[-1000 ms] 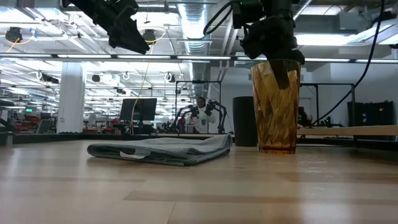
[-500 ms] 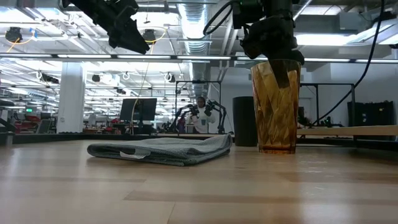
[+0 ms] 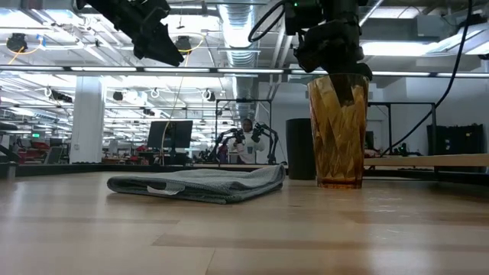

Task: Stack small to large cups/mugs on shelf
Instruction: Put the brown cup on the shelf

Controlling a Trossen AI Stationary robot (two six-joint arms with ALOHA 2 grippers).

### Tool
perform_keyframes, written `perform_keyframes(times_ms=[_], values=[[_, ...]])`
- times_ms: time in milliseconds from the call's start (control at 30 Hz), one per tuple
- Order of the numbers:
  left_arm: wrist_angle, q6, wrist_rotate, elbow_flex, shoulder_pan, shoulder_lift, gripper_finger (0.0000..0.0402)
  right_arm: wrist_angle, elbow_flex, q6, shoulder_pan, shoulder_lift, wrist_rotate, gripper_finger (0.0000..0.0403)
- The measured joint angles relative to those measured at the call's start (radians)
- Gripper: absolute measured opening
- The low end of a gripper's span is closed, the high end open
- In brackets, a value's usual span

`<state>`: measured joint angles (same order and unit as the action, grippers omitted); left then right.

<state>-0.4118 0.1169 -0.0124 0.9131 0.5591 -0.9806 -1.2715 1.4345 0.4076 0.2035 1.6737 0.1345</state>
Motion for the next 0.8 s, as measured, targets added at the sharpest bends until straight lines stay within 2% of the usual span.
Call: perform_keyframes(times_ms=[367, 467, 667, 800], values=[[0.0, 0.0, 0.0, 0.0, 0.0, 0.0, 0.0178, 0.001, 0.0, -0.034, 0.0, 0.0, 0.0, 0.0102], [0.0, 0.0, 0.0, 0.0, 0.0, 0.0, 0.0178, 0.002, 0.0, -0.036, 0.0, 0.0, 0.0, 0.0083], [0.0, 0.0, 0.0, 0.0, 0.0, 0.0, 0.0178, 0.009, 0.0, -0.042, 0.0, 0.0, -0.001, 0.0018], [0.0, -0.001, 0.0, 0.0, 0.0, 0.0, 0.0178, 0.006, 0.0, -0.042, 0.0, -0.001, -0.001, 0.0015]])
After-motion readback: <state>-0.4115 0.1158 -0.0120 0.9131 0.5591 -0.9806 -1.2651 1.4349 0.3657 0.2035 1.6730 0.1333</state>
